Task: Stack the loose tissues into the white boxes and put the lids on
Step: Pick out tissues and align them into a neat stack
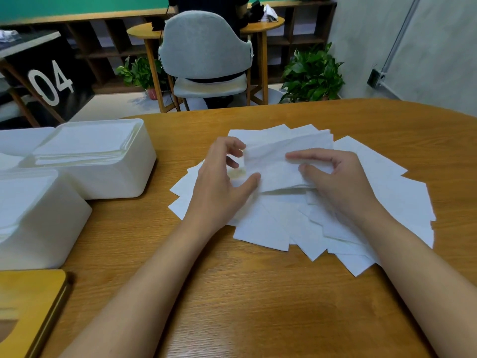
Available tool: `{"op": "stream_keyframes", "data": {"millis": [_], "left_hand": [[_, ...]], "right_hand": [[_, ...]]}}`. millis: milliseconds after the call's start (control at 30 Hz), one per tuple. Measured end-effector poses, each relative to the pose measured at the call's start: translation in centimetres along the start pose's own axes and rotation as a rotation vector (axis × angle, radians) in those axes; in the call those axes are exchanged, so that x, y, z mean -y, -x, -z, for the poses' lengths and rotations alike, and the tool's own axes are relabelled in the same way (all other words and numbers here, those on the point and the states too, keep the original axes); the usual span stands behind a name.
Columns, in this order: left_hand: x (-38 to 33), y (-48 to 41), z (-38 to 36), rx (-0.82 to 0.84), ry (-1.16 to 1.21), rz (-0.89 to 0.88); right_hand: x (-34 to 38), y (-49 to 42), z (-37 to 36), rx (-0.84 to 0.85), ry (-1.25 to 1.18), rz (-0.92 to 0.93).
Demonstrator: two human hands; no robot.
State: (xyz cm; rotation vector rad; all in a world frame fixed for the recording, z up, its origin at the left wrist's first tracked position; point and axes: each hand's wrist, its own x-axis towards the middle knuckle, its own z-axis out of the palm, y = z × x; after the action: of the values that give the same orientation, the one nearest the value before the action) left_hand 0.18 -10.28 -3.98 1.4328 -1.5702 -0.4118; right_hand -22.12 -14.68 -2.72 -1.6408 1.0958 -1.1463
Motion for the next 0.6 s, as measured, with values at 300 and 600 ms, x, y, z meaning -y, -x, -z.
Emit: {"op": "stream_keyframes", "data": {"millis": [300,600], "left_hand": [[0.6,0.7,-0.5,0.33,-0.228,-0.124],[0.2,0.7,-1.2,0.253,-0.342,-0.109]], "right_hand": [[-1.0,-0.6,0.0,-0.156,0.055,-0.101],[-0.9,-0.6,-0.2,-0.187,0.105,-0.076]]}}
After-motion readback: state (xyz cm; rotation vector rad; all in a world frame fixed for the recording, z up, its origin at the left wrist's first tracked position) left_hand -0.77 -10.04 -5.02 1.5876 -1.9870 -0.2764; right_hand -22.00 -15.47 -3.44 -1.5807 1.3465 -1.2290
